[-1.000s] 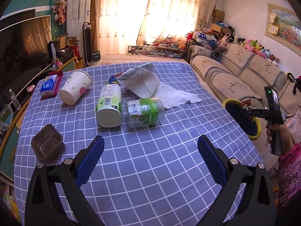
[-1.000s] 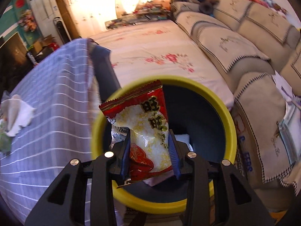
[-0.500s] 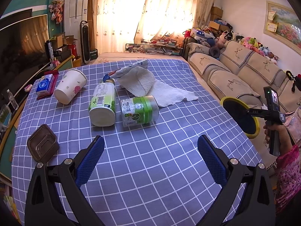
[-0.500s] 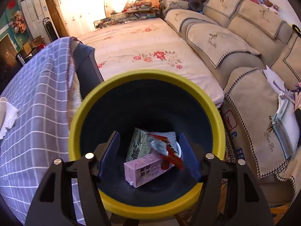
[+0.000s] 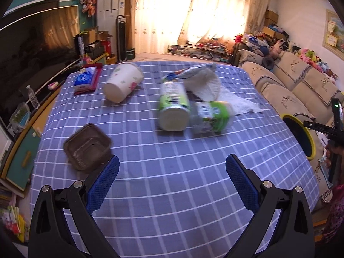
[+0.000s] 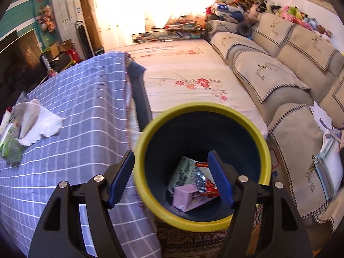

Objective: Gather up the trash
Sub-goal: 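Lower the left gripper onto the brown plastic tray and grasp its rim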

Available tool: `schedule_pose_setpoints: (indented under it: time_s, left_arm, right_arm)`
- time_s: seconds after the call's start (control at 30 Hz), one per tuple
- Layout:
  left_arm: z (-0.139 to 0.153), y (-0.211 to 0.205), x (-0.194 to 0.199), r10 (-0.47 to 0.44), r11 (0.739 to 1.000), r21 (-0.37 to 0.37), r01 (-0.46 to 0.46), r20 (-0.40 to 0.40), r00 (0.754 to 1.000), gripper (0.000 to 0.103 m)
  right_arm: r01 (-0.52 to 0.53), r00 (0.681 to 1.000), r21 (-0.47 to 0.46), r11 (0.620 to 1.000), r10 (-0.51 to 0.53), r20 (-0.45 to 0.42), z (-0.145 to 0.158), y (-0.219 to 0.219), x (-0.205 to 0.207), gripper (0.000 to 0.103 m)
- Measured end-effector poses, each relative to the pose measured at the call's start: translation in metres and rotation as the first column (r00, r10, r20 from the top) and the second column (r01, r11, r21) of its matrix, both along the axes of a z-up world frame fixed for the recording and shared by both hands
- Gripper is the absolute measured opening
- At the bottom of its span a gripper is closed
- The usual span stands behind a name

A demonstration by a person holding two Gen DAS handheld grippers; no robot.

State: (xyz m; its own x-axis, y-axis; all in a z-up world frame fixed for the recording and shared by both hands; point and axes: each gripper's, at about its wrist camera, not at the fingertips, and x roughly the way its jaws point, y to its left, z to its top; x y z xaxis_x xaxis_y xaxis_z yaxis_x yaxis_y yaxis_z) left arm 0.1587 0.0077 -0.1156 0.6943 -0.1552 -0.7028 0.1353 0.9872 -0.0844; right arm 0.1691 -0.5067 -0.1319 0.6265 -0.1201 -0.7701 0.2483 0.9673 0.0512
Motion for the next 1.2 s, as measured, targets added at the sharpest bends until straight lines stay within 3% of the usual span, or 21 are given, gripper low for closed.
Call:
schedule_pose_setpoints:
  time_s: [0.13,0.33,0.53,0.6,0.87,1.2]
  left_arm:
    - [-0.005,0.031,0.008,0.061,0.998,-0.018,-0.061,-0.016,0.998,0.098]
    - [-0.011,0.067,0.033,0.112,0.993,0.043,-0.112,-0.01,0.994,0.098]
    - [-0.02,0.088,0.059,0.134,0.99,0.05,-0.132,-0.031,0.991,0.098]
    - [-0.022,0.093,0.065,0.115,0.992,0.046,-0.113,-0.034,0.993,0.098]
    - [-0.029,0.107,0.077,-0.109,0.994,-0.006,0.109,-0.078,0.991,0.098]
    - [-0.04,0.104,0.083,-0.224,0.971,0.056,0.231,-0.114,0.968,0.098]
  right_arm:
    - [-0.02,1.0,-0.008,1.0,0.02,-0.003,0.003,0.012,0.004,0.067]
    - [-0.039,0.999,-0.016,0.999,0.039,-0.013,0.003,0.025,0.009,0.067]
    - [-0.042,0.999,-0.018,0.999,0.041,-0.019,0.003,0.031,0.012,0.067]
    - [-0.049,0.999,-0.018,0.999,0.049,-0.024,0.002,0.034,0.015,0.067]
    - [-0.067,0.997,-0.02,0.998,0.066,-0.038,0.0,0.044,0.023,0.067]
    - [-0.087,0.996,-0.023,0.996,0.086,-0.034,0.004,0.065,0.031,0.067]
